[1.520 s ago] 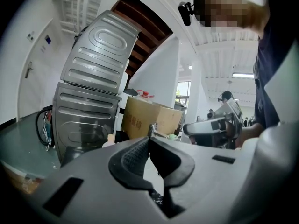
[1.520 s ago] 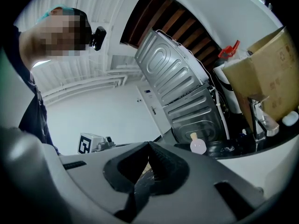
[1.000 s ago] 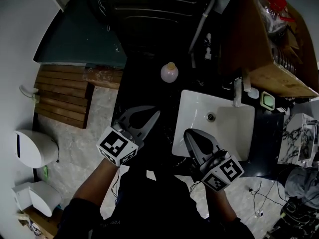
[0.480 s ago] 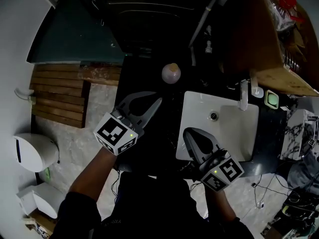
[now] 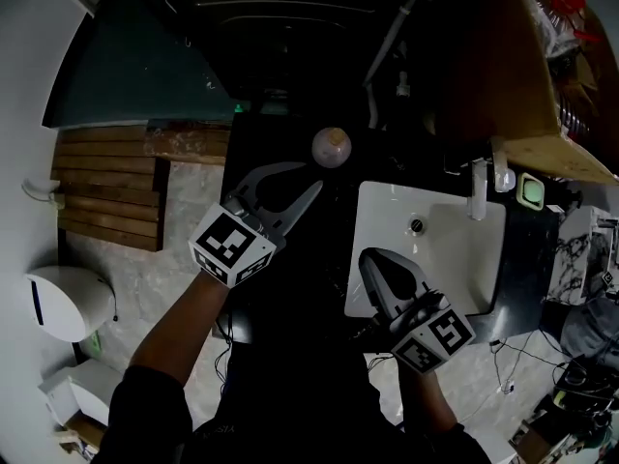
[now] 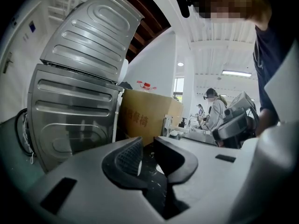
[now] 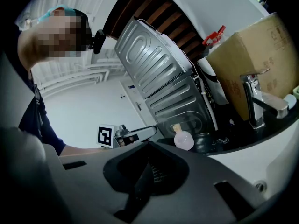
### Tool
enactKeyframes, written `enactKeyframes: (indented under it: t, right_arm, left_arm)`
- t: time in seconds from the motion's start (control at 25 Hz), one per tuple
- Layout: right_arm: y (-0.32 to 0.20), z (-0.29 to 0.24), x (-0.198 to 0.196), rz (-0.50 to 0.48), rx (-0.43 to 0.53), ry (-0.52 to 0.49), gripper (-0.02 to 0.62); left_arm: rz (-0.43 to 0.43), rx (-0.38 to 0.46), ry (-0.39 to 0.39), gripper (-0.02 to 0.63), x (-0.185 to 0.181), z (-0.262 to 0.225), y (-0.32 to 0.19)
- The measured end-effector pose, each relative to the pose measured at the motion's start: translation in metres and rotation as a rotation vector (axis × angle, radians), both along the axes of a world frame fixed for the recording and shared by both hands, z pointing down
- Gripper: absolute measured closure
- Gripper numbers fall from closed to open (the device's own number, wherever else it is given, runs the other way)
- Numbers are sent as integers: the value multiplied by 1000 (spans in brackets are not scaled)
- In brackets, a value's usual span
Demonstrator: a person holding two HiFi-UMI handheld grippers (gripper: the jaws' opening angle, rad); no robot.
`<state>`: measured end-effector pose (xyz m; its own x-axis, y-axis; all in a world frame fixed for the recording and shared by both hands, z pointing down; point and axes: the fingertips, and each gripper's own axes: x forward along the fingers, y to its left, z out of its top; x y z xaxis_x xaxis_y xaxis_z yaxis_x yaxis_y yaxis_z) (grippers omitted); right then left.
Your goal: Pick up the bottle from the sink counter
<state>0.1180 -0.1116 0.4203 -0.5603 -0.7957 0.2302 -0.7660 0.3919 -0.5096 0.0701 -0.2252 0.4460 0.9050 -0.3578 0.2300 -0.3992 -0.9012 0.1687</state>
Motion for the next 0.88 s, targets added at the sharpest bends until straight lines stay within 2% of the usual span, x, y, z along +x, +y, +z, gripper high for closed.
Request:
enactKeyframes:
  t: [0.88]
  right_arm:
    - [-19,22,9,26,-46,-18,574]
  left_arm:
    - [38,3,-73,439,21,42,-42]
